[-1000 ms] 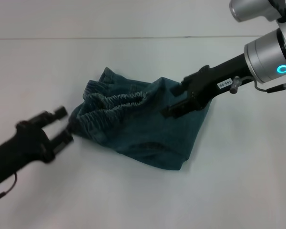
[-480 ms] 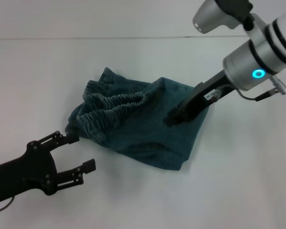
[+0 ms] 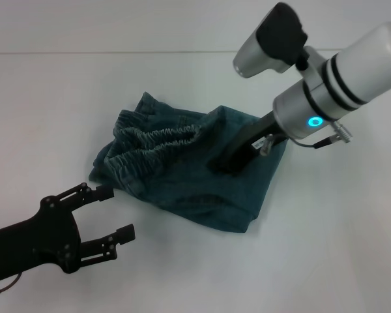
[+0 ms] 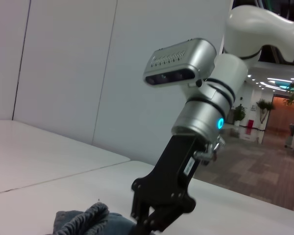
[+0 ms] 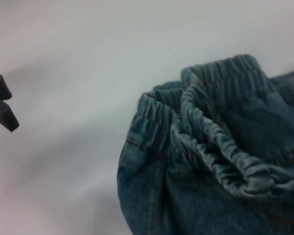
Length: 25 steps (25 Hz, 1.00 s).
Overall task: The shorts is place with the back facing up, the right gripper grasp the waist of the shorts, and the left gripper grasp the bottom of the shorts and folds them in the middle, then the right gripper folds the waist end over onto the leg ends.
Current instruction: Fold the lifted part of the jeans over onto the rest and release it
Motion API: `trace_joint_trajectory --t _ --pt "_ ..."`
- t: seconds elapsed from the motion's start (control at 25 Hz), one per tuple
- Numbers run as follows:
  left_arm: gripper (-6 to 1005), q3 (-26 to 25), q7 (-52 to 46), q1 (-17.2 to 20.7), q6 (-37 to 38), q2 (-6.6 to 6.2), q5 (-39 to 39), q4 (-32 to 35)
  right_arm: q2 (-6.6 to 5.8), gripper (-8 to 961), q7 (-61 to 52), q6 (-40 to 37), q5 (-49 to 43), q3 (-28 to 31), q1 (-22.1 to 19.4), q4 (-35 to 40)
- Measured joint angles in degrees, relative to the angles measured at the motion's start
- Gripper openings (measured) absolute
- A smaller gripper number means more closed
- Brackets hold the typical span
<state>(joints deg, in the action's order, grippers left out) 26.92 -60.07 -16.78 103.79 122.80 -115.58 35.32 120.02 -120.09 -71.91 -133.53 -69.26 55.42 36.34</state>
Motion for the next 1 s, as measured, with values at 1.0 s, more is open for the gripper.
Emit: trace_joint_trajectory --t 1.0 --pt "850 0.33 0.13 0.13 0.70 0.86 -0.09 -0.32 -0.18 19 33.01 21.24 18.31 0.27 5.82 -13.51"
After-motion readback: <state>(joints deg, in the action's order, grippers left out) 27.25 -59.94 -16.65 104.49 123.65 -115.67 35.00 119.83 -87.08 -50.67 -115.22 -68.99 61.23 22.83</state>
